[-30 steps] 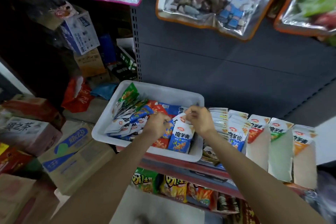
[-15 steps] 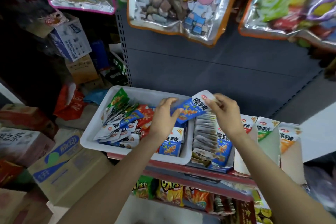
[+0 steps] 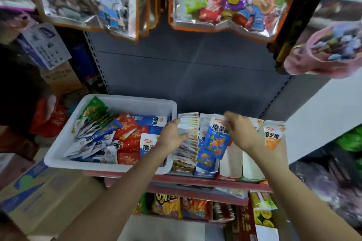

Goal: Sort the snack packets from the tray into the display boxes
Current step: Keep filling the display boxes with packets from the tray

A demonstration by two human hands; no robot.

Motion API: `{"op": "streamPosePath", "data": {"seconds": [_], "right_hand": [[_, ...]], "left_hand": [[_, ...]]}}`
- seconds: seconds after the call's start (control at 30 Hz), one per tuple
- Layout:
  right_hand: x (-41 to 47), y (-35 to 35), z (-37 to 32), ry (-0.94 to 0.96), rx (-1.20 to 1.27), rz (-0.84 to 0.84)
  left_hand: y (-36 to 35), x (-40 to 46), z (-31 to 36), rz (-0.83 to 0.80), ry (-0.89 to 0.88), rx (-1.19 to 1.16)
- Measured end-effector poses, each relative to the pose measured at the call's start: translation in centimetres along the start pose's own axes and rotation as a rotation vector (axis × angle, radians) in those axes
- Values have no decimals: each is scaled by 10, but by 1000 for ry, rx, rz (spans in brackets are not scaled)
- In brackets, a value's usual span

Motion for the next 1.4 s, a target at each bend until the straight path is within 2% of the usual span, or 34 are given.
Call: {"op": "streamPosePath", "data": {"seconds": [0.07, 0.13, 0.2, 0.37, 0.47, 0.53, 0.67, 0.77, 0.87, 0.97, 1.07, 1.17, 1.27, 1.33, 1.4], "right_hand": [[0, -24, 1, -43, -33, -103], [-2, -45, 0, -62, -165, -170], [-5, -57, -1, -50, -294, -183], [-10, -63, -3, -34, -372, -66], [-6, -50, -21, 47, -314, 13], [3, -45, -45, 132, -189, 47], [27, -63, -97, 242, 17, 34], [42, -84, -153, 330, 41, -45], [59, -118, -205, 362, -1, -206], [73, -154, -247, 385, -13, -313], [85, -189, -269, 382, -42, -479], [91, -215, -273, 264, -28, -627], [92, -224, -272, 220, -40, -670], [91, -217, -271, 195, 62, -650], [93, -199, -270, 173, 190, -501]], "left_hand": [[0, -1, -1, 16, -3, 13], [0, -2, 0, 29, -4, 13], [0, -3, -1, 35, 2, -10], [0, -12, -5, 44, -10, -88], [7, -18, -9, 77, -25, -122], [21, -22, -16, 153, -40, -115], [65, -37, -45, 374, -81, 155], [102, -47, -84, 488, -40, 366], [136, -49, -128, 462, 77, 535], [166, -55, -158, 323, 234, 813], [180, -54, -175, 210, 238, 979], [184, -49, -179, 286, 171, 978], [191, -43, -183, 304, 113, 975], [193, -43, -181, 391, 9, 910], [196, -48, -175, 429, -50, 748]]}}
Point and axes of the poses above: each hand's wrist, its own x-axis towards the middle knuckle, its own y-axis out of the back of the hand, z = x × y, the point moved 3 cm from there along x, towards the middle knuckle, and after that the axes turned 6 degrees about -z, right-handed, at the moved point
